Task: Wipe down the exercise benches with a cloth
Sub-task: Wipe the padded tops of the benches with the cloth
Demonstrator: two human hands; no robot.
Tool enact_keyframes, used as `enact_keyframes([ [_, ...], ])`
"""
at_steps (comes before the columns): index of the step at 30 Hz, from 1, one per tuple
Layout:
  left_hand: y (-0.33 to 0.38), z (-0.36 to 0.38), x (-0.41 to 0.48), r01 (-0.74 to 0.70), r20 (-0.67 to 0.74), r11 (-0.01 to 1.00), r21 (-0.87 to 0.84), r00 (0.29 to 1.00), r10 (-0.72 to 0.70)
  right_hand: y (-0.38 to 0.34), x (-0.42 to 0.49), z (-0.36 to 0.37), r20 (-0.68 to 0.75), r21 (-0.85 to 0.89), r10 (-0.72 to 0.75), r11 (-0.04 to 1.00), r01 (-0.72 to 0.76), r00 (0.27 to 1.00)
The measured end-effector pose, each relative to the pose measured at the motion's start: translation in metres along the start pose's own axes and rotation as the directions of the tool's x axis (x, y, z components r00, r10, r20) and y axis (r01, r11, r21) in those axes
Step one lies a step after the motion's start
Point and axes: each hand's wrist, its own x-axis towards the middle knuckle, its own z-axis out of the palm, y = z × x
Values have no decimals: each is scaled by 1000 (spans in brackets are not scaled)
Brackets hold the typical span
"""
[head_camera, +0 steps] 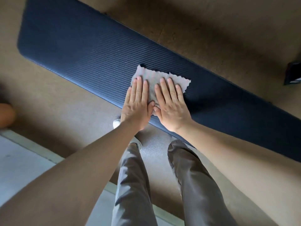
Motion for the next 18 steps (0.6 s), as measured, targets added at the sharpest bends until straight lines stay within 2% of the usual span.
enact_keyframes([
  [6,-14,14,-65,73,101,996,-54,993,-67,-59,-42,16,74,6,-16,1000,16,997],
  [12,-29,2,-69,28,191,999,-34,981,-21,-65,-34,13,63,14,6,1000,-7,998],
  [14,-36,-7,-45,-9,177,1000,-25,984,13,-55,-12,9,33,-5,22,1000,-22,999],
  [18,-60,-37,33,-99,55,995,17,994,98,-27,58,-11,-43,-52,72,996,-75,996],
])
